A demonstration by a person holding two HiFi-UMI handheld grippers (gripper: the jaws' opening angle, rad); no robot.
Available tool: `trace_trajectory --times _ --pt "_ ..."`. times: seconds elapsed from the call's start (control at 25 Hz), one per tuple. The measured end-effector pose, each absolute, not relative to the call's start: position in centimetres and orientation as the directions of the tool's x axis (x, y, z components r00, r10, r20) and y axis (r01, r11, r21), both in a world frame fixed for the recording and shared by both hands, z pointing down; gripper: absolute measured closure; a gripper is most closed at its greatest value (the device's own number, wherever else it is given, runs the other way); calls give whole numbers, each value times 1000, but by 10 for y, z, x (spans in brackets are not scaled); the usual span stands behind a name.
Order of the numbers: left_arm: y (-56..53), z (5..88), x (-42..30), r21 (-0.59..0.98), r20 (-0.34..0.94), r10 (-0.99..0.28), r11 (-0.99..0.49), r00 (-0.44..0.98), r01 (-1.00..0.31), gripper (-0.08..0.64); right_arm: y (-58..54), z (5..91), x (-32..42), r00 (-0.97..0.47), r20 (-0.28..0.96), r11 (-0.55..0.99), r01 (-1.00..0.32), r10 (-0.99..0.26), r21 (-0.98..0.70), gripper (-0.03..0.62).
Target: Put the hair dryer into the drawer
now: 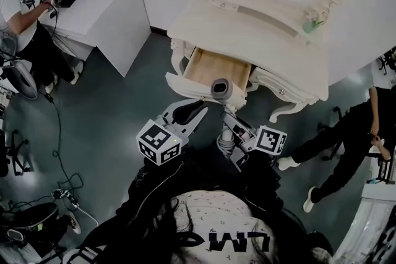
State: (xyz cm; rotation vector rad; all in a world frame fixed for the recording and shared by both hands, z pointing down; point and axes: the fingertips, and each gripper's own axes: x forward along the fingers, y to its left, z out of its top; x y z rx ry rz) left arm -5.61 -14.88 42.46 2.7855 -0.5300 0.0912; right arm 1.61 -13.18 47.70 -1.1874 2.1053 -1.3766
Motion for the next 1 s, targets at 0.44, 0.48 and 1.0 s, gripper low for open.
trace_trajectory --times 0.44,0.48,1.0 --pt "-179 428 -43 286 136 -389 -865 911 -413 505 -163 504 46 -581 208 83 -434 -787 -897 362" --pt "-183 429 -42 288 139 -397 -860 907 -420 505 -167 508 49 -581 219 70 -433 -784 -899 362" --pt "-244 449 -18 320 183 -496 -786 849 -529 505 -234 564 88 -658 366 26 -505 -658 -862 362"
